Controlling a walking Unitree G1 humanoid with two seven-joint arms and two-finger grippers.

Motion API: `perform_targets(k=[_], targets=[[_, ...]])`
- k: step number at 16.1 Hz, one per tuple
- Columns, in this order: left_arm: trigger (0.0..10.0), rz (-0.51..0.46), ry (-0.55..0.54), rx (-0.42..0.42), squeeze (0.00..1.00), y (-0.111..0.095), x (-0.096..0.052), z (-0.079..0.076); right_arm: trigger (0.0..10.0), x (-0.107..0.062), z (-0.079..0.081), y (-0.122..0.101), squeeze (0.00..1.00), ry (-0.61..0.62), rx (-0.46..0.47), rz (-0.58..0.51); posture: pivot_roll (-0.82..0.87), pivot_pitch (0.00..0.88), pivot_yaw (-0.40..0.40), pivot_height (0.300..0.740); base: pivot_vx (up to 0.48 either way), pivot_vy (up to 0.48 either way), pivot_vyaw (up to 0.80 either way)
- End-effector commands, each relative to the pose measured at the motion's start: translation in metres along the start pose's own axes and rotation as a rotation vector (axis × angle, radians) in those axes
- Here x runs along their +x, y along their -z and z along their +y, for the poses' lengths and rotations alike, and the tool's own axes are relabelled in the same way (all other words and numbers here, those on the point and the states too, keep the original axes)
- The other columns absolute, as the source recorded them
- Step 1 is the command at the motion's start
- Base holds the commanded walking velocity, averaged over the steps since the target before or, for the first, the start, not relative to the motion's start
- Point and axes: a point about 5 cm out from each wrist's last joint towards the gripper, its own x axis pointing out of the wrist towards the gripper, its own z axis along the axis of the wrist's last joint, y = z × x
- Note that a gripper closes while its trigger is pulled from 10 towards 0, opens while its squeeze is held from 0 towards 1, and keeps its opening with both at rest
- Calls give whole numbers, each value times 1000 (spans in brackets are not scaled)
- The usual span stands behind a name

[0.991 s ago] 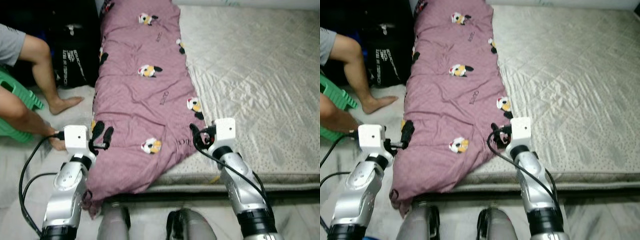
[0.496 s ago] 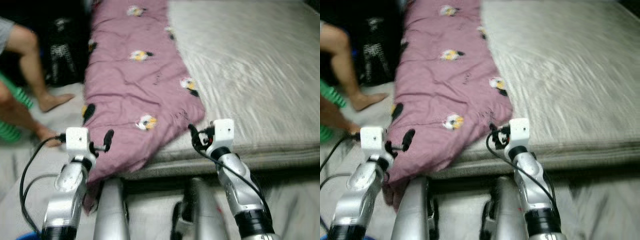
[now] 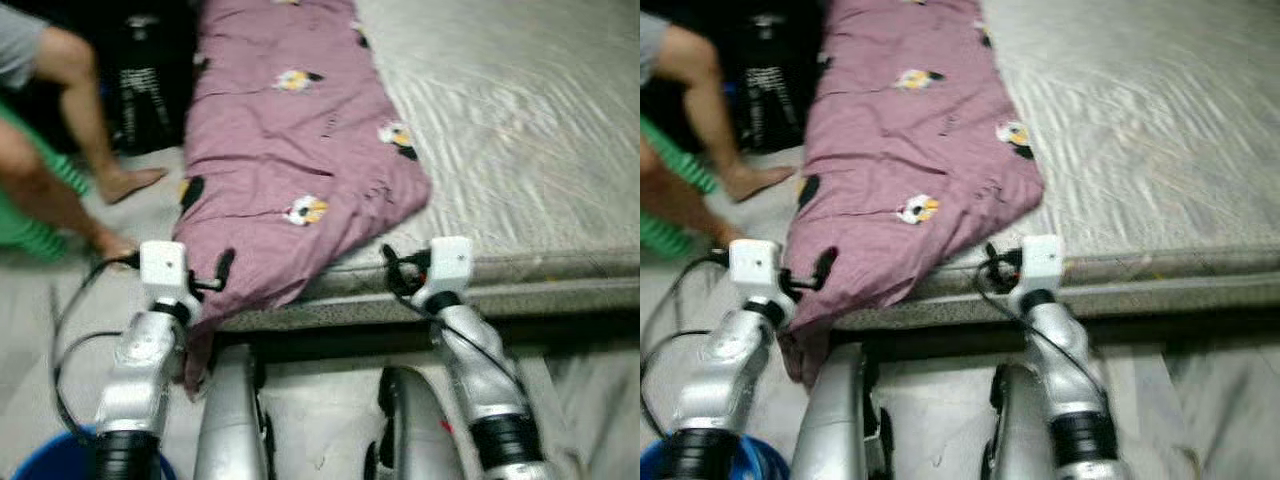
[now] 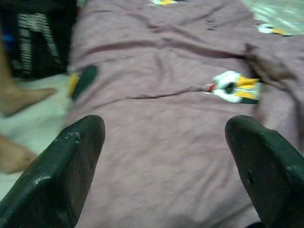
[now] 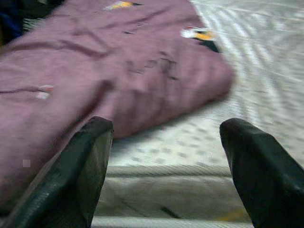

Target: Clean up the room

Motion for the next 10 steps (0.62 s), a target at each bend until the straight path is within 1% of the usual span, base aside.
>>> perform_targets(k=[1, 3, 7, 10], targets=[[10000, 9, -6, -4, 0, 5, -4, 4, 10000, 2, 2, -1, 0, -15, -1, -1, -8, 142, 4, 582, 0, 0, 0], [10000, -20, 3, -18, 0, 1, -6, 3, 10000, 5, 5, -2, 0, -40, -10, 3, 1, 144, -10, 582, 0, 0, 0], [10000, -29, 14, -31, 0, 0, -5, 1, 10000, 7, 6, -7, 0, -45, -5, -34, 0, 145, -14, 582, 288, 0, 0], [10000, -31, 39, -36, 0, 0, -4, -1, 10000, 6, 6, -6, 0, -46, -12, -27, -4, 144, -13, 582, 389, 0, 0]])
